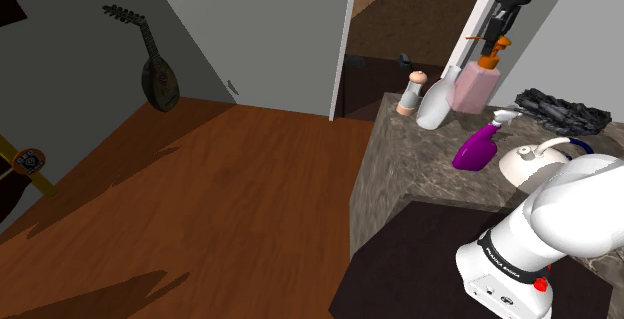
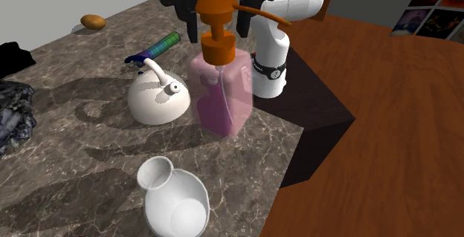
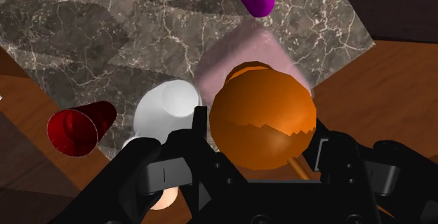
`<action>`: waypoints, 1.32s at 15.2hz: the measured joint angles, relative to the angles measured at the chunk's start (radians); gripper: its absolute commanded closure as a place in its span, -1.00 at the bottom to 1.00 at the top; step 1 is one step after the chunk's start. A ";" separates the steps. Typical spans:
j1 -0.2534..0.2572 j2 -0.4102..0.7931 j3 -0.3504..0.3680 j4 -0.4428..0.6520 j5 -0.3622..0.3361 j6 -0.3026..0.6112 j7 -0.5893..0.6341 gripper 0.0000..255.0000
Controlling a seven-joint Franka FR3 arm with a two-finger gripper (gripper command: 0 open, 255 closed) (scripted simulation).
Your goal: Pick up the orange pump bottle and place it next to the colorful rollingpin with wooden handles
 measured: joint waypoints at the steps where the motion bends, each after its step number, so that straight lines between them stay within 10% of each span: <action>1: 0.001 0.004 0.002 0.015 0.002 -0.012 -0.001 1.00; 20: 0.006 0.047 0.011 0.290 0.013 -0.239 -0.062 1.00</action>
